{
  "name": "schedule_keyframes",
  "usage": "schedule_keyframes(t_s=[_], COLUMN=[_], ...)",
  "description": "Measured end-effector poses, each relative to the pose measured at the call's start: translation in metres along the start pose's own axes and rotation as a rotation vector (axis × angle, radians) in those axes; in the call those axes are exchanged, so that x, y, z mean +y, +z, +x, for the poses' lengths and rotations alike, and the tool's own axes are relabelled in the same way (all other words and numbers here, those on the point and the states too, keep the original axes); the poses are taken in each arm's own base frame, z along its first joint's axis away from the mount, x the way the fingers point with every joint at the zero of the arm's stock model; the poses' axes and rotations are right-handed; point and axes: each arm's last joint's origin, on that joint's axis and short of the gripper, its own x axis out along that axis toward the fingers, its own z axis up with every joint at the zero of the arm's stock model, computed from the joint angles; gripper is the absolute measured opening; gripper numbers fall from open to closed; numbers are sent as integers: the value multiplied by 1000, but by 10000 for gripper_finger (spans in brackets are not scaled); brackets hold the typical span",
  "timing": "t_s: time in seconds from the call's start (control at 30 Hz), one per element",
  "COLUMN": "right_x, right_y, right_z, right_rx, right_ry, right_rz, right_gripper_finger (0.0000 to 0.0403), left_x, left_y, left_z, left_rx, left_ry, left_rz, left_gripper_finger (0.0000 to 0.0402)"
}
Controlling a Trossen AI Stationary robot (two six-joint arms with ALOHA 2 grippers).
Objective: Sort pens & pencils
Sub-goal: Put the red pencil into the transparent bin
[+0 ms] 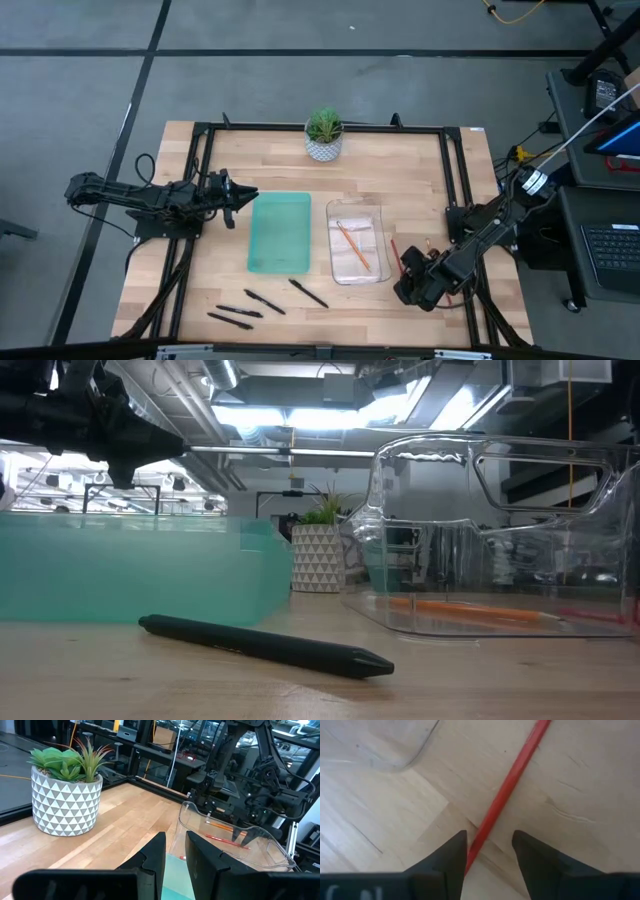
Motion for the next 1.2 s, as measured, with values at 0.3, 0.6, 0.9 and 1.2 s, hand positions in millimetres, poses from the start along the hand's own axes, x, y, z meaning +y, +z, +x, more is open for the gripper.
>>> schedule_keyframes(t_s=[0.3, 0.6, 0.9, 1.2], right_x=[-7, -6, 5, -5], right_y=[11, 11, 8, 8], right_z=[-11, -9, -8, -1], right_rx=[4, 31, 91, 97], right_ry=[-208, -188, -82, -100], right_rz=[-40, -116, -117, -58], right_gripper_finger=[169, 169, 169, 156], left_x=[0, 0, 0, 0], left_y=[0, 0, 0, 0], left_z=[0, 0, 0, 0], left_rx=[0, -1, -1, 0], left_ry=[0, 0, 0, 0], left_rz=[0, 0, -1, -1], left_gripper_finger=[69, 69, 69, 69])
